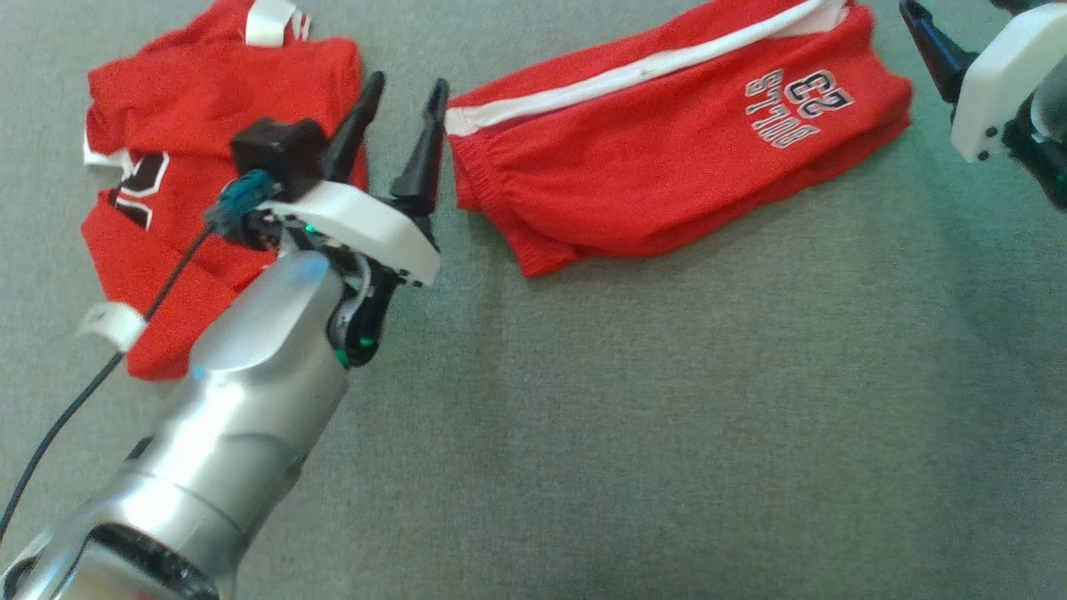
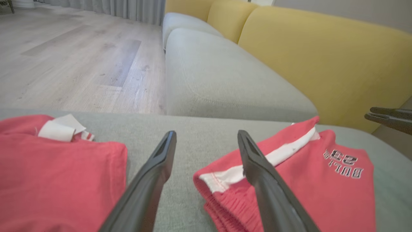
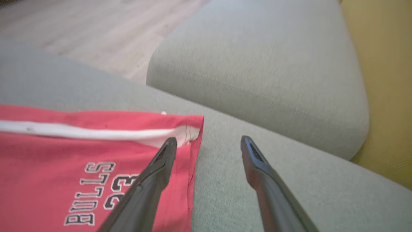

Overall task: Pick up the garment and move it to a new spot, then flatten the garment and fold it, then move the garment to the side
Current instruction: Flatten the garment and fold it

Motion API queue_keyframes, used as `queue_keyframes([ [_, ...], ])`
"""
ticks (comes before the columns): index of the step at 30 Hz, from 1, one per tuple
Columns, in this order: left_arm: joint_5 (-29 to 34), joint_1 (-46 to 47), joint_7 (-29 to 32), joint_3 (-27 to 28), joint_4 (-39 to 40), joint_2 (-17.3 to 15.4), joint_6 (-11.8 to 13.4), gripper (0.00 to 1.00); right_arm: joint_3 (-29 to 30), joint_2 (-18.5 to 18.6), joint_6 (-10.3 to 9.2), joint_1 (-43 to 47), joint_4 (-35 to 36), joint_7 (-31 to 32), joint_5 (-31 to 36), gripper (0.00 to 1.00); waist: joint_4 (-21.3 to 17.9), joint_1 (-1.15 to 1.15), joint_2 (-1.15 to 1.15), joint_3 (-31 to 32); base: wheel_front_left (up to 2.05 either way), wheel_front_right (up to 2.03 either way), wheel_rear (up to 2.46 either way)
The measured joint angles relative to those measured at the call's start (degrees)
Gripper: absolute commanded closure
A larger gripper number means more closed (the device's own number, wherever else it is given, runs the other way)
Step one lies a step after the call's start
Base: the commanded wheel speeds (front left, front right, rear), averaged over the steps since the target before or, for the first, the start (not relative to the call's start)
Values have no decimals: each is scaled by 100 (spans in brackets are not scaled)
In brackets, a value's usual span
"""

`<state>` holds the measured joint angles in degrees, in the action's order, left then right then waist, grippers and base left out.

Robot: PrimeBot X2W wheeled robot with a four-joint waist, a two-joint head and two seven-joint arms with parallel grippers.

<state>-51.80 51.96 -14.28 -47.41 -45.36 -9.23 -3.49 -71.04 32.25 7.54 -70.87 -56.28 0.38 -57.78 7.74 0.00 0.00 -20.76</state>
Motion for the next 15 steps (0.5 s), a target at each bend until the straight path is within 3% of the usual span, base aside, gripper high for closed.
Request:
queue_keyframes([
  [9,444,-838,-18,1210,987,-354,260,0,557,-370,0,300,109,-1394,-193,0,-316,-1,0,713,0,0,0],
  [12,648,-1288,-18,1566,1349,-420,358,0,1116,-488,0,459,177,-1459,-203,0,-424,-1,0,962,0,0,0],
  [15,886,-1750,-18,1862,1683,-469,479,0,2129,-569,0,655,580,-1462,104,0,-533,-1,0,1204,0,0,0],
])
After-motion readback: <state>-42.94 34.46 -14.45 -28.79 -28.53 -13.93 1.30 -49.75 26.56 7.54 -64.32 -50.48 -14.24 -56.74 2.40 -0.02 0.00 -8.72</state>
